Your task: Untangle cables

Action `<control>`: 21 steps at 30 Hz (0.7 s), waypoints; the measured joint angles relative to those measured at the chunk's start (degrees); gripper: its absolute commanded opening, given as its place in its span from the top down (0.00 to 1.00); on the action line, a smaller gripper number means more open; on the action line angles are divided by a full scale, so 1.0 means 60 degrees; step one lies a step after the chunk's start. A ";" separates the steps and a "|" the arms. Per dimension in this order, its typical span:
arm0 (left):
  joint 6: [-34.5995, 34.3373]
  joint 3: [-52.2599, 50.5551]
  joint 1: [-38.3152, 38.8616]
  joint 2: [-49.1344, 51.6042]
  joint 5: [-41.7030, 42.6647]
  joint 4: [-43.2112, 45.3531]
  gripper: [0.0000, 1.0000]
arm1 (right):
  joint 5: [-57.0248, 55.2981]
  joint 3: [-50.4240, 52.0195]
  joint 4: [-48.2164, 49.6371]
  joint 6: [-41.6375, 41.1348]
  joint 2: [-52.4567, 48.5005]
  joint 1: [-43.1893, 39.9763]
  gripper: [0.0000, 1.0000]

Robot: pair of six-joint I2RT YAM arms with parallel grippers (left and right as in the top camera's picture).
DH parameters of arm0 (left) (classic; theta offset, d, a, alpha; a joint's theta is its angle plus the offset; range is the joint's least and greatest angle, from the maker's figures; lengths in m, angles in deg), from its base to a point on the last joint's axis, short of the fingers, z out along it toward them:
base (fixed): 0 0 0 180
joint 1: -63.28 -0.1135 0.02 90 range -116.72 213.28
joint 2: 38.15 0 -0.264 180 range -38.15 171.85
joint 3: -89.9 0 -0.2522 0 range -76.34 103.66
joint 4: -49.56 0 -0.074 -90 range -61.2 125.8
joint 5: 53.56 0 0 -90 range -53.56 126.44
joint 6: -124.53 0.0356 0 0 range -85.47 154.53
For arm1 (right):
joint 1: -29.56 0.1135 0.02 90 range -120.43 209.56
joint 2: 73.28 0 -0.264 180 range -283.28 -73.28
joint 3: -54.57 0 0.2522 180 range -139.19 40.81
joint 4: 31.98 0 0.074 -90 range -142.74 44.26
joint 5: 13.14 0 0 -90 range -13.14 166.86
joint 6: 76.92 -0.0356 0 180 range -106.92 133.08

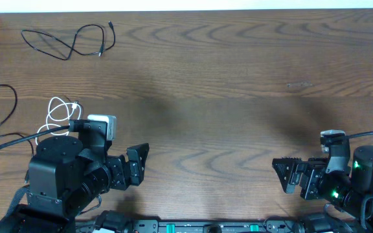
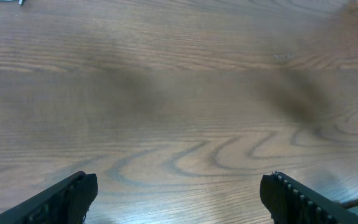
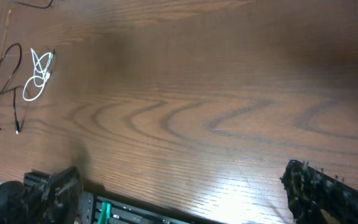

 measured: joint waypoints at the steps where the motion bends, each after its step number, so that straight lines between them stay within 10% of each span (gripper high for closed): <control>1: -0.0004 0.0000 0.0000 0.0000 0.0000 0.0000 0.11 | 0.0000 0.0000 0.0000 0.0000 0.0000 0.0000 0.01; 21: -0.0004 0.0000 0.0000 0.0000 0.0000 0.0000 0.11 | -0.0408 0.0000 0.0000 0.0007 0.0000 0.0044 0.01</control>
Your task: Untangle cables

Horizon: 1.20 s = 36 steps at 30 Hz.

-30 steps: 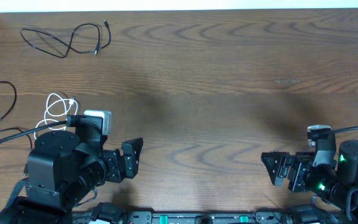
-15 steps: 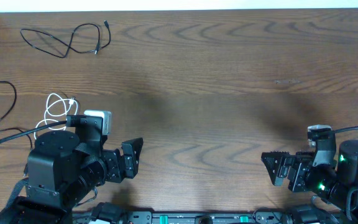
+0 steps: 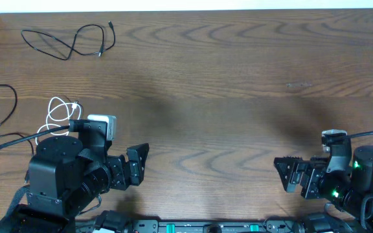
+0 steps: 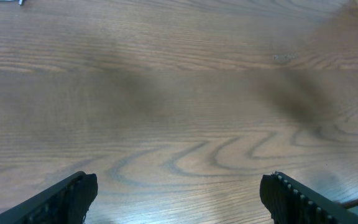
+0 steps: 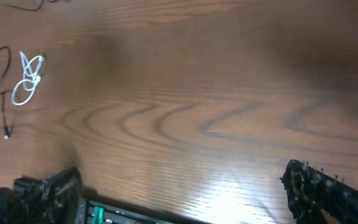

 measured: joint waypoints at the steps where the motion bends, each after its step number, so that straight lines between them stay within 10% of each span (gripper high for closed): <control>1: 0.0000 0.0000 0.0000 0.0000 0.0000 0.0000 0.11 | -0.0113 0.0000 0.0000 0.0000 0.0000 0.0051 0.01; 36: 0.0000 -0.0004 0.0000 0.0000 0.0000 0.0000 0.11 | -0.1504 0.7737 1.0200 0.3541 0.3730 0.0160 0.01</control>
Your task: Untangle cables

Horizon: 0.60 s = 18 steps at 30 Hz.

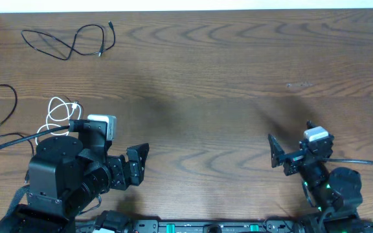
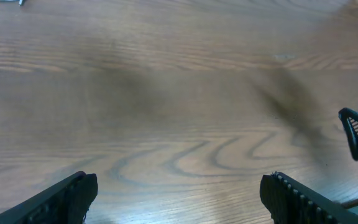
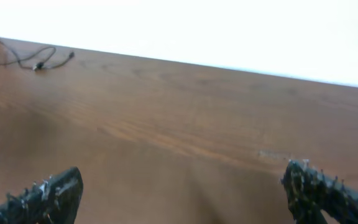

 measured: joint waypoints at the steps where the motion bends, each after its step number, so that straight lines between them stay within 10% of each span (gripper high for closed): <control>1: 0.0000 0.0000 0.0000 0.0000 0.0000 0.0004 0.11 | -0.0015 0.0229 0.0313 0.0022 0.0073 0.0000 0.01; 18: 0.0000 0.0004 0.0000 0.0000 0.0000 0.0000 0.11 | -0.0135 0.2328 0.2790 0.0131 0.1035 -0.0011 0.01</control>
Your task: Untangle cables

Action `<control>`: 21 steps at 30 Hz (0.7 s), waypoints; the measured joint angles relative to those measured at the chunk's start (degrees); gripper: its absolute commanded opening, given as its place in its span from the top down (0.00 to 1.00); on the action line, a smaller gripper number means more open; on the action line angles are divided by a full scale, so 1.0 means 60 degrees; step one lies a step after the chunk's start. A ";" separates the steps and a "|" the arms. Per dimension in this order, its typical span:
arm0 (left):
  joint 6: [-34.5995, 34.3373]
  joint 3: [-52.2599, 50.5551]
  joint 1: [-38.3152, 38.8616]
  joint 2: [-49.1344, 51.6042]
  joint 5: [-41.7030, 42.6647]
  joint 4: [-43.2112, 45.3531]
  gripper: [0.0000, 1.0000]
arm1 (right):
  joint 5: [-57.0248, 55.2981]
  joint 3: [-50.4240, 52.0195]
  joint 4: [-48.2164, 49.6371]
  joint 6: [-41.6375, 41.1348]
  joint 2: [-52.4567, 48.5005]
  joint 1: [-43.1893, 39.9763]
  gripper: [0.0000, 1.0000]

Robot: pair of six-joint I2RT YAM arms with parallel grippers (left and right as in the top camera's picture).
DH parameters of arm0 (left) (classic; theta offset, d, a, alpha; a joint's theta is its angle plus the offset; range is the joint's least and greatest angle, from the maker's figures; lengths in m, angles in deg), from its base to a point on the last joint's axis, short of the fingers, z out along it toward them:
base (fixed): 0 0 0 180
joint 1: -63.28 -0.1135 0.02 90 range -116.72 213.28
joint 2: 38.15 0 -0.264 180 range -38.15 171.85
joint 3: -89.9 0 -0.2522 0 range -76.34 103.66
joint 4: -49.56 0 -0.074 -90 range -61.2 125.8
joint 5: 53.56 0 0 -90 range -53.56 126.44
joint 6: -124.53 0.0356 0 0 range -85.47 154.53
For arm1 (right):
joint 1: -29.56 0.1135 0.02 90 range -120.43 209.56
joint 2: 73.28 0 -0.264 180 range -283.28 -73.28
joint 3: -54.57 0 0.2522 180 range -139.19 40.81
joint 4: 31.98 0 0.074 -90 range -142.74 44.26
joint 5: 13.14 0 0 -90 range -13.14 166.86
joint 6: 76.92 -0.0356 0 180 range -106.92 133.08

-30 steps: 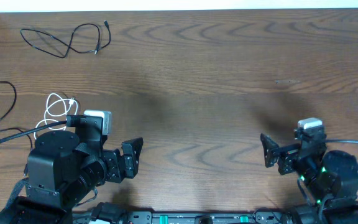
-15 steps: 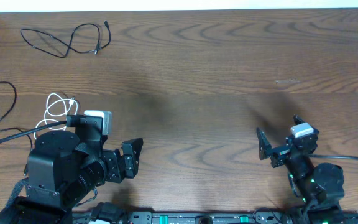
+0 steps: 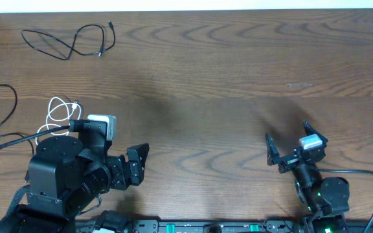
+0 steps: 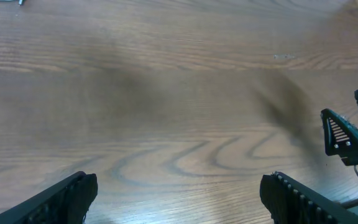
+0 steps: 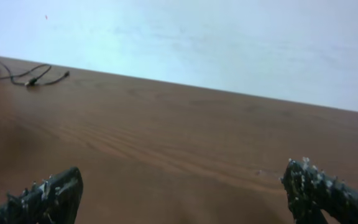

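A thin black cable (image 3: pixel 67 40) lies looped at the table's far left; the right wrist view shows it as the black cable (image 5: pixel 23 73) far off. A white cable coil (image 3: pixel 58 111) lies beside my left arm, partly hidden by it; a sliver of this white cable shows in the left wrist view. My left gripper (image 3: pixel 136 165) (image 4: pixel 179 199) is open and empty at the near left. My right gripper (image 3: pixel 288 141) (image 5: pixel 182 199) is open and empty at the near right, raised and facing the far wall. It also shows as the right gripper (image 4: pixel 347 134).
Another black cable runs off the left edge by the left arm. A white wall (image 5: pixel 197 37) stands behind the table's far edge. Bare brown wood (image 3: pixel 212 84) lies between the arms and the cables.
My right gripper has tilted a little further up, so its camera shows more wall and less table. In the overhead view its arm sits slightly nearer the front edge. The left arm and cables are unchanged.
My right arm first lay folded at the near right, gripper open and its camera looking down on the table. It then barely shifted. Later it stood raised, further from the right edge, facing the far wall, and now tilts higher. The left arm stayed still, open.
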 measured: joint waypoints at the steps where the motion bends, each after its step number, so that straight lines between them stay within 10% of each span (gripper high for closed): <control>1: 0.0000 -0.0004 0.0000 0.0000 0.0000 -0.0004 0.11 | -0.0011 0.0000 -0.0146 0.0000 0.0131 -0.0033 0.01; 21: 0.0004 -0.0004 0.0000 0.0007 0.0000 -0.0004 0.11 | -0.0284 0.0018 -0.1432 -0.0339 0.1151 -0.1617 0.01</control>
